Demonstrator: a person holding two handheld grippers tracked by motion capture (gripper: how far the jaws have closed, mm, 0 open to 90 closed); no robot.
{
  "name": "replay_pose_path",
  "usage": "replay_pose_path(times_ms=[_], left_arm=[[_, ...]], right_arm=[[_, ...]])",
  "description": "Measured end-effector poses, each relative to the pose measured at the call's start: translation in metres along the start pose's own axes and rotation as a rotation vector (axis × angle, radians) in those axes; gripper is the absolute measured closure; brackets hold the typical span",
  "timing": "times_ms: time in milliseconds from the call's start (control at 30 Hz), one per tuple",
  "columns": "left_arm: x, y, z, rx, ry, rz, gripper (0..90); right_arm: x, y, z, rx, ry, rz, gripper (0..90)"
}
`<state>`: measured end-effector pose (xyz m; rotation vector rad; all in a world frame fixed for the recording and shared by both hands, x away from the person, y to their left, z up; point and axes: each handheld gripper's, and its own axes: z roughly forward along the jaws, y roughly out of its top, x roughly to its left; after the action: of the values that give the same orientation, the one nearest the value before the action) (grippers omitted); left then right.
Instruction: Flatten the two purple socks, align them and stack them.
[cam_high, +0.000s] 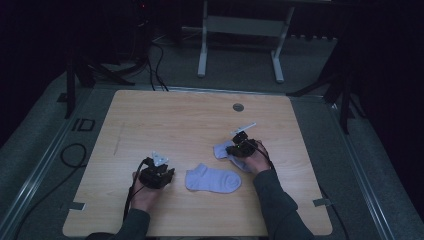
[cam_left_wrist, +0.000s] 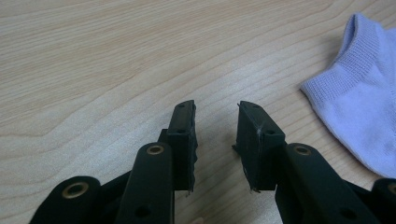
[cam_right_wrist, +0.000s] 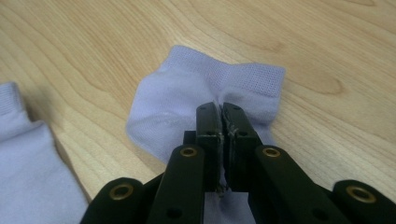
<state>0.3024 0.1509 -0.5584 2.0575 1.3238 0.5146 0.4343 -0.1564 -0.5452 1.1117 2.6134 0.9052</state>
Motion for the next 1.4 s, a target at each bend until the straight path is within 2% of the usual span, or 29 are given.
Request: replay_pose_path(times_ms=[200, 367, 767, 1400], left_arm=[[0.000, 0.000, 0.000, 0.000, 0.000, 0.002, 67.0], [0.000, 0.000, 0.000, 0.000, 0.002, 0.002, 66.9], [0.000, 0.000, 0.000, 0.000, 0.001, 0.001, 66.9], [0.000, 0.000, 0.000, -0.003, 0.002, -0.003, 66.9]], right_arm=[[0.000, 0.000, -0.004, 0.008, -0.037, -0.010, 87.2], [0.001, 0.000, -0.013, 0.000, -0.048, -0.022, 87.4], [0.008, 0.001, -0.039, -0.066, -0.049, -0.050, 87.7], [0.040, -0.002, -0.083, -0.159, -0.045, -0.152, 87.7]])
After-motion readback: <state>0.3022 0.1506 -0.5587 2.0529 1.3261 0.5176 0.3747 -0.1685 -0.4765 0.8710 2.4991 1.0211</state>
